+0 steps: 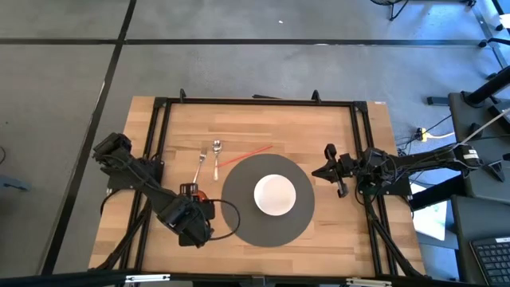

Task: Pick & Place Utensil
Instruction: Put the orange cup on the gray mat to the top right of the white bowl

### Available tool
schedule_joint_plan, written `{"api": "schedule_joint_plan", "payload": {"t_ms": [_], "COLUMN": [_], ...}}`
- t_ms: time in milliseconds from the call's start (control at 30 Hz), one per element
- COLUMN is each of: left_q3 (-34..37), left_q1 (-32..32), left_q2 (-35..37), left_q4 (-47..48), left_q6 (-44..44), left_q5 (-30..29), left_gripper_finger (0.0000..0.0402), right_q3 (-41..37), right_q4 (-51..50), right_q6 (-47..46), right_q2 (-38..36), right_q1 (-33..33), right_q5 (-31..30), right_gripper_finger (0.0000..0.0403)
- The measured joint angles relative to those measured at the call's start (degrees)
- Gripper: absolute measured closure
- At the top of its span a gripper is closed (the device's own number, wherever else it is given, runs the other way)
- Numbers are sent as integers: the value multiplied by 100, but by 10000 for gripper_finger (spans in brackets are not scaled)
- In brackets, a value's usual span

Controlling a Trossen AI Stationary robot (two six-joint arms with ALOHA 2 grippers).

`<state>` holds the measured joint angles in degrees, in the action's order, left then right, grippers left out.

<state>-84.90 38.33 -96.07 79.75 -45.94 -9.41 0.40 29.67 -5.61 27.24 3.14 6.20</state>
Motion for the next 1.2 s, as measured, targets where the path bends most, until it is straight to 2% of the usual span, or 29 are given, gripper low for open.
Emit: {"api": "schedule_joint_plan", "payload": {"t_ms": [167,400,567,767,933,1067,1133,1200], "left_q3": [2,2,-89,-858,-1523,-1765,-1781,-1781], "left_q1": [-125,-175,-169,-164,-271,-637,-939,-1317], "left_q2": [2,2,27,74,79,79,79,76], "left_q4": [-15,-333,-315,-281,-403,-1142,-1590,-2041], "left_q6": [143,1009,1673,2372,3383,4567,5145,5629], "left_q5": [11,196,164,-646,-1196,-1695,-1652,-1371], "left_gripper_finger": [271,389,396,396,397,397,397,397], "right_q3": [0,0,0,-2,-2,-2,0,0], "right_q4": [0,-35,-52,-87,-87,-85,-85,-80], "right_q6": [0,-7,-9,-16,-25,-168,-164,-151], "right_q2": [0,0,0,0,0,0,0,0], "right_q1": [0,0,0,0,0,0,0,0], "right_q5": [-5,-7,-9,-9,-9,-11,-11,-11], "right_gripper_finger": [386,386,386,386,386,386,386,386]}}
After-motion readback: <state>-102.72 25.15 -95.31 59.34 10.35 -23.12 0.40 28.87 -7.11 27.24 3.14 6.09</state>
